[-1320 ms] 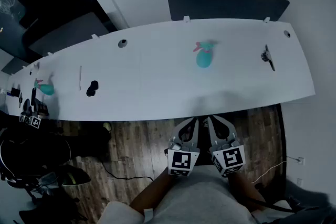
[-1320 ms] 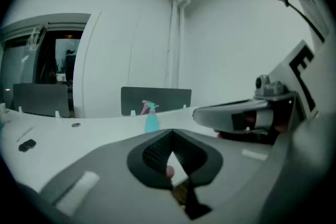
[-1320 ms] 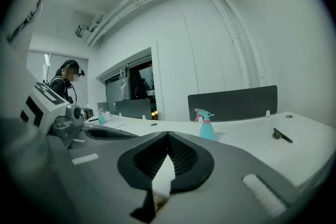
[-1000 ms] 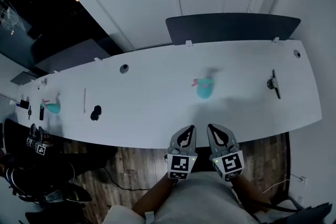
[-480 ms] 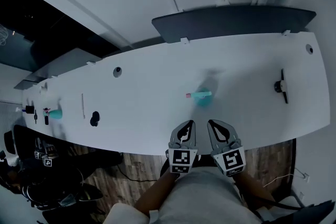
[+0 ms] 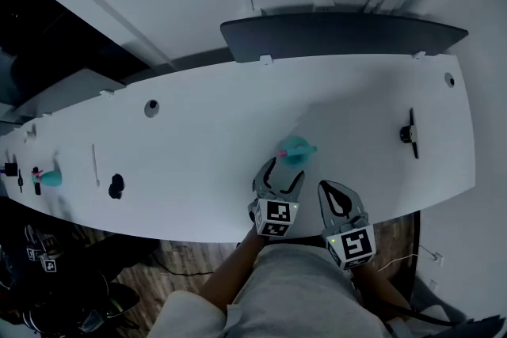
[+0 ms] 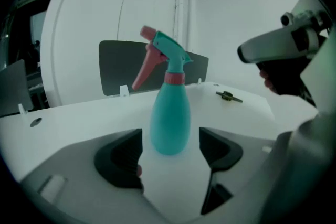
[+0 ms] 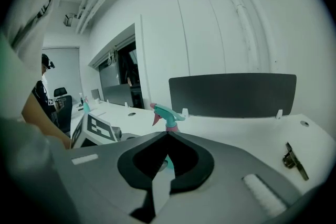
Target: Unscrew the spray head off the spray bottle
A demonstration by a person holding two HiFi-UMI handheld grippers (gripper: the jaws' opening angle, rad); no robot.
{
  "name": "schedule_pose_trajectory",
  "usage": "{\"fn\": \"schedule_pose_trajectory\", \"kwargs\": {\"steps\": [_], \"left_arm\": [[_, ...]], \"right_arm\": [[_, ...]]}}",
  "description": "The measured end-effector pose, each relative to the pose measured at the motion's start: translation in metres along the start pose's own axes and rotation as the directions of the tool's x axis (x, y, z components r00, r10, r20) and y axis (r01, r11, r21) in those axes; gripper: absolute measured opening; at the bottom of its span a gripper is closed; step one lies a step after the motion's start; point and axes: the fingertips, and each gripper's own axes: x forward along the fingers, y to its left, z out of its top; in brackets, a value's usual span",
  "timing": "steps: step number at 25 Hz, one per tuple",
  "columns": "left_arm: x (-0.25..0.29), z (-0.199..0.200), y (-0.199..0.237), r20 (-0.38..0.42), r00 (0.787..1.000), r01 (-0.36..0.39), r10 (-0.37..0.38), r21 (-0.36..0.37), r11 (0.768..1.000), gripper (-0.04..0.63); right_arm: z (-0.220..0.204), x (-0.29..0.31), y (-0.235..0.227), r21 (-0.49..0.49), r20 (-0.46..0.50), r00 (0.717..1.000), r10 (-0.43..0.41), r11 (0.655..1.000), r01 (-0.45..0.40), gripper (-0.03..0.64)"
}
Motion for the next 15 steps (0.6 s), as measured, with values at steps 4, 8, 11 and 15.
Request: {"fn": "schedule_pose_trajectory", "kwargs": {"steps": [4,8,11,15], "left_arm": [[0.024,0.007,0.004,0.057,0.998,0.033,-0.035,0.025,0.999,0.365],[0.044,0.012,0.006,0.053,0.997,0.059,-0.064,0.085,0.995,0.379],[0.051,0.013,0.007,0.044,0.995,0.083,-0.088,0.106,0.991,0.365],[0.052,0.016,0.005,0.06,0.991,0.112,-0.121,0.128,0.985,0.364]], "right_arm": [[0.006,0.003,-0.002,-0.039,-0.028,0.999,-0.031,0.999,0.03,0.002],[0.027,0.011,0.006,-0.205,-0.039,0.999,-0.018,0.979,0.009,0.002],[0.044,0.026,0.005,-0.423,-0.14,0.99,0.012,0.904,-0.07,0.059],[0.051,0.055,0.005,-0.61,-0.311,0.947,0.078,0.747,-0.262,0.179]]}}
